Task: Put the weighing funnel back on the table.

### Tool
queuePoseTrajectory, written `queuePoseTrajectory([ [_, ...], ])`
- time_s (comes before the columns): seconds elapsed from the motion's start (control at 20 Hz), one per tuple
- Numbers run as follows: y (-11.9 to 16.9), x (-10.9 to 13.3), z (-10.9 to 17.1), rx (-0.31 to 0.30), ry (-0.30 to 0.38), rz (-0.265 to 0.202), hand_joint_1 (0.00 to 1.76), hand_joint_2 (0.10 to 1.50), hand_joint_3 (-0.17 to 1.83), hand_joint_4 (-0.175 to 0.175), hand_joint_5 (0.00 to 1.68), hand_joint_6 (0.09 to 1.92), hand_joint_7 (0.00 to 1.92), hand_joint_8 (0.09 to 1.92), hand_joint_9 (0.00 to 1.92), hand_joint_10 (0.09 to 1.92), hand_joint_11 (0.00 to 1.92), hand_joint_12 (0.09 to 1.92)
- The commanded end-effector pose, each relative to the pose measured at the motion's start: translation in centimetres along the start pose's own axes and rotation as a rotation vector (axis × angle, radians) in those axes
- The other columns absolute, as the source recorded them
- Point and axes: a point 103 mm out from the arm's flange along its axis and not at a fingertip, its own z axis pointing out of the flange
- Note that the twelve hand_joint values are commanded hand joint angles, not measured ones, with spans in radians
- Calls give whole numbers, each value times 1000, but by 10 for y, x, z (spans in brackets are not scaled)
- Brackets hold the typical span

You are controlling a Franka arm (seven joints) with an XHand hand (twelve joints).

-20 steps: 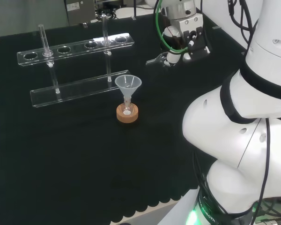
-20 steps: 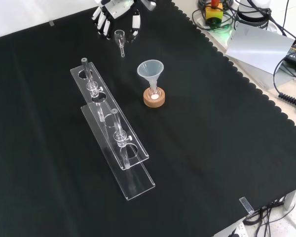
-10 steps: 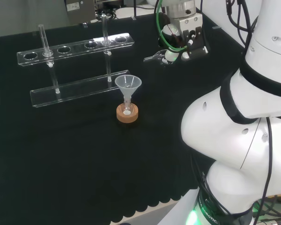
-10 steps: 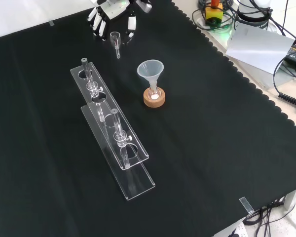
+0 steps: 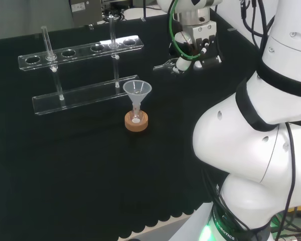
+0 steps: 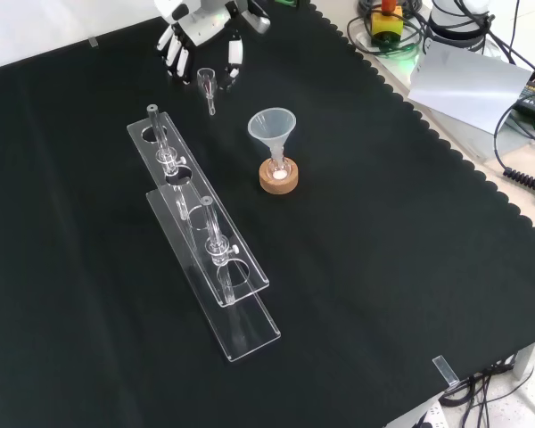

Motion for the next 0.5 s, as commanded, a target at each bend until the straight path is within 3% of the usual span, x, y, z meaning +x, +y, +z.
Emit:
queuePoseTrajectory([
  [0.05, 14, 4, 15, -7, 17, -18, 1086, 668, 811, 148, 1090, 1059, 560, 659, 769, 528, 387, 1308],
  [0.5, 25, 5, 40, 4, 47, -21, 1086, 669, 810, 145, 1089, 1060, 560, 660, 769, 527, 388, 1308],
])
